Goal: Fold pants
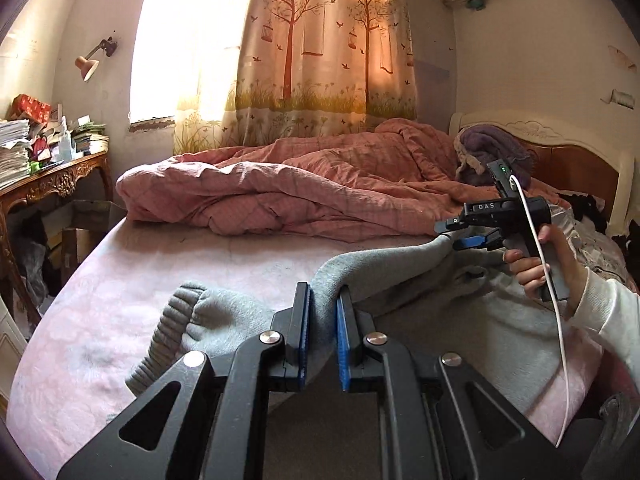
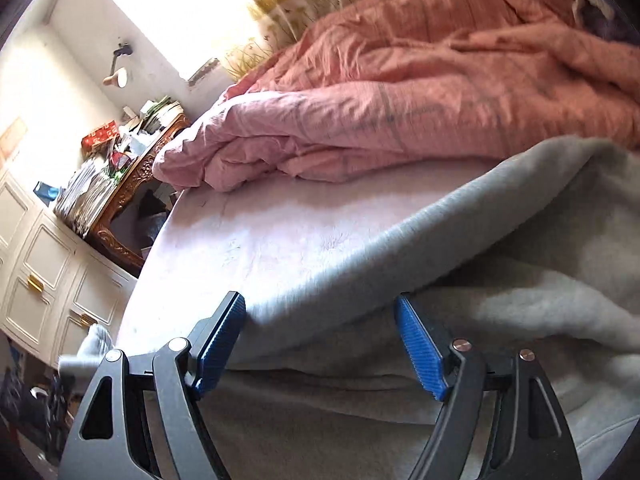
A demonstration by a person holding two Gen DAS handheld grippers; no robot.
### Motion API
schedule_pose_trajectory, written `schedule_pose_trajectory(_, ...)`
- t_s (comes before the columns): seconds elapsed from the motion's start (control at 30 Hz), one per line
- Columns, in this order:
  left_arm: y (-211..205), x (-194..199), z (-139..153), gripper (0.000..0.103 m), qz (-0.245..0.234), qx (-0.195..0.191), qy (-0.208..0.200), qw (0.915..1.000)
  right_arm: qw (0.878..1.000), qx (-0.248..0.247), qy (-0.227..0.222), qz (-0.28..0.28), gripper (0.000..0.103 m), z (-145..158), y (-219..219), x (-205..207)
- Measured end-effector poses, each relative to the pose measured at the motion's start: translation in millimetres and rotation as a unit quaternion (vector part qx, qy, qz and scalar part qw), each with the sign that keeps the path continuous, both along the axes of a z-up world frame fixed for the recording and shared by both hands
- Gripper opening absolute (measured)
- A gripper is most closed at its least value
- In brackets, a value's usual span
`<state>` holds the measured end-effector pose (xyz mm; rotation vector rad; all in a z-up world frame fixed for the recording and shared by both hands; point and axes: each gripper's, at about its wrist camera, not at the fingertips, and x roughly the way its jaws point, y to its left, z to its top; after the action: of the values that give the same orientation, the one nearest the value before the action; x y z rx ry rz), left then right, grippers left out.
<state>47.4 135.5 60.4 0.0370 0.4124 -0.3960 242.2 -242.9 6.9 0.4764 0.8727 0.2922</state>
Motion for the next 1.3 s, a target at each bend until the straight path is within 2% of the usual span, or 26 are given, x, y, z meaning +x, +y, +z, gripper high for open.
schedule_pose_trajectory(0.07,1.3,-6.3,-7.1,0.011,-0.001,-0.006,0.002,1.0000,1.000,0.015,-0.003,-0.012,0.078,-3.0,-0.8,2.7)
schedule_pose_trajectory(0.1,2.6,-8.4,-9.5,0.011,-0.003,-0.015,0.006,0.9999,1.000,0.003,0.000,-0.018,0.081,-4.0,0.7,5.2)
schedule_pose_trajectory(0.13,3.6,-10.2,-12.1,0.011,-0.004,-0.026,0.009,0.9996,0.999,-0.023,0.011,-0.025,0.085,-7.4,3.3,8.4)
schedule_pose_trajectory(0.2,4.2,-17.5,-18.4,0.011,-0.007,-0.040,0.010,0.9991,0.995,-0.078,0.047,-0.042,0.083,-16.7,7.7,16.0)
schedule_pose_trajectory(0.27,-0.3,-24.8,-25.9,0.011,-0.004,-0.027,0.001,0.9996,0.992,-0.096,0.051,-0.057,0.049,-24.2,4.9,16.0)
schedule_pose_trajectory(0.3,-3.2,-26.9,-30.0,0.011,-0.001,-0.021,-0.001,0.9998,0.991,-0.107,0.051,-0.066,0.021,-24.8,1.2,15.5)
schedule_pose_trajectory(0.33,-5.9,-29.0,-34.4,0.011,0.001,-0.018,0.002,0.9998,0.990,-0.106,0.043,-0.078,0.012,-24.1,-4.6,12.5)
schedule_pose_trajectory(0.4,-10.1,-30.8,-40.6,0.011,0.004,-0.014,0.005,0.9999,0.992,-0.084,0.021,-0.093,0.009,-18.4,-15.7,3.9)
schedule_pose_trajectory(0.5,-17.0,-33.1,-48.8,0.011,0.011,0.004,0.006,0.9999,0.987,-0.119,-0.036,-0.103,0.008,5.6,-16.9,-21.1)
schedule_pose_trajectory(0.67,-16.4,-30.8,-61.6,0.011,0.030,-0.003,0.028,0.9991,0.957,-0.213,-0.164,-0.108,0.008,58.0,-6.2,-98.7)
schedule_pose_trajectory(0.73,-15.2,-31.6,-65.1,0.011,0.040,-0.005,0.031,0.9987,0.950,-0.229,-0.184,-0.108,0.008,67.2,-4.8,-128.7)
schedule_pose_trajectory(0.8,-14.7,-34.7,-68.8,0.012,0.052,-0.005,0.030,0.9982,0.945,-0.237,-0.195,-0.113,0.008,66.1,-2.6,-158.6)
schedule_pose_trajectory(0.9,-13.3,-39.8,-77.6,0.012,0.061,-0.013,0.037,0.9974,0.935,-0.263,-0.205,-0.124,0.008,49.0,4.0,-199.2)
schedule_pose_trajectory(1.0,-11.1,-48.5,-84.7,0.012,0.065,-0.018,0.041,0.9969,0.930,-0.269,-0.210,-0.138,0.008,27.9,5.6,-233.4)
schedule_pose_trajectory(1.1,-10.6,-57.6,-88.4,0.012,0.073,-0.010,0.037,0.9966,0.932,-0.263,-0.202,-0.145,0.008,7.6,3.7,-260.3)
schedule_pose_trajectory(1.2,-9.4,-62.4,-90.8,0.012,0.079,-0.013,0.040,0.9960,0.935,-0.269,-0.188,-0.135,0.008,-10.5,4.3,-268.7)
schedule_pose_trajectory(1.3,-9.6,-67.8,-94.2,0.012,0.091,-0.010,0.037,0.9951,0.948,-0.250,-0.161,-0.113,0.008,-26.9,-0.2,-270.7)
